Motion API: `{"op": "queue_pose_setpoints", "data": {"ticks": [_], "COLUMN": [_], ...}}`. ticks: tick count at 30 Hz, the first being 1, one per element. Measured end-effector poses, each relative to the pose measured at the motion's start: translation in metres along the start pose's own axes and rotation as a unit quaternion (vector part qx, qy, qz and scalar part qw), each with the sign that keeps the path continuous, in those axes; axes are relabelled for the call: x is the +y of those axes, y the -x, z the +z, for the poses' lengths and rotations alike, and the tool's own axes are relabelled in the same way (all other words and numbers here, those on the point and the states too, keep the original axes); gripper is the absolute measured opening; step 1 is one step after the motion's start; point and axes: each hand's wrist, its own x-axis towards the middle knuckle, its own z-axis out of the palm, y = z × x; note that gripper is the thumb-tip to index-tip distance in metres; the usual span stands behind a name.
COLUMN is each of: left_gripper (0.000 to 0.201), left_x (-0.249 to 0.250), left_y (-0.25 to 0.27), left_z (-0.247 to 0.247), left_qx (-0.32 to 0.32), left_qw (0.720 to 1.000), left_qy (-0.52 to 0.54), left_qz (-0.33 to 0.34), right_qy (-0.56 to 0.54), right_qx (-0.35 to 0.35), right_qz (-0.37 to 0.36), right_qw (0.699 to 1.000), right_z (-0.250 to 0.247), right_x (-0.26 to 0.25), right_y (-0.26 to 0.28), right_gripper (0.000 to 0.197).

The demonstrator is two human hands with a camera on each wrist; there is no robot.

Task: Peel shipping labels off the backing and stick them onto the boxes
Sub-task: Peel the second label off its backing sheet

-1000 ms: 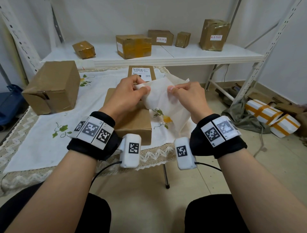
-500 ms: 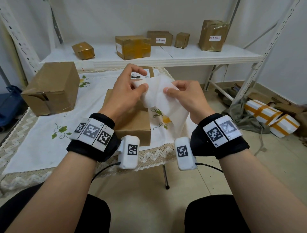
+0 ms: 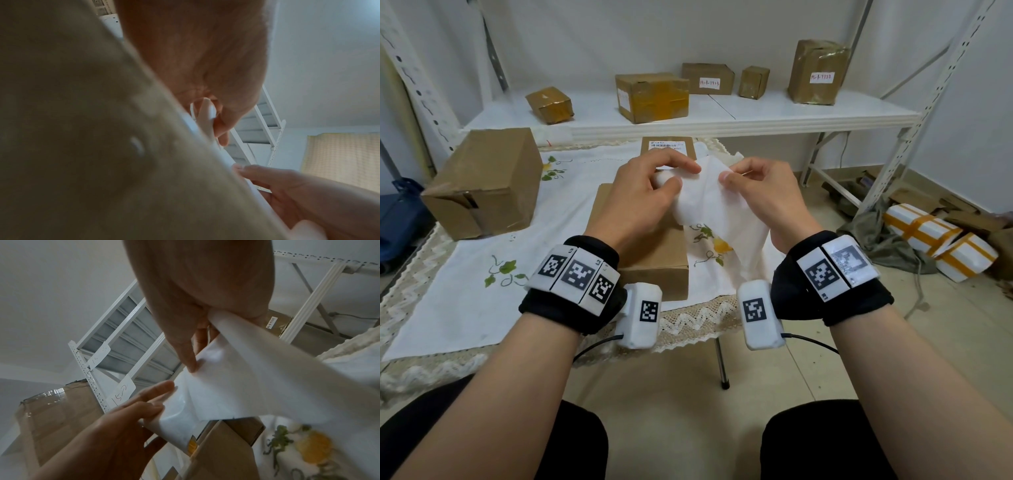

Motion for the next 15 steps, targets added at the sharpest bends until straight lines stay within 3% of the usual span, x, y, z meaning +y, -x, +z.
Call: {"op": "queue_pose_setpoints", "data": {"ticks": [15], "left_gripper": [0.037], "left_x": [0.0003], "left_y": [-0.0021], "left_z": [0.0009], "left_qx": [-0.024], "left_qw": [0.999], "left_qy": [-0.038], "left_qz": [0.027], "right_qy": [-0.011], "right_qx": [-0.044], "right_qz": [0.014], "right_qw": [0.999], "right_z": [0.0038], "right_x": [-0.0019], "right_y": [0.0040], "right_gripper": [0.012]}}
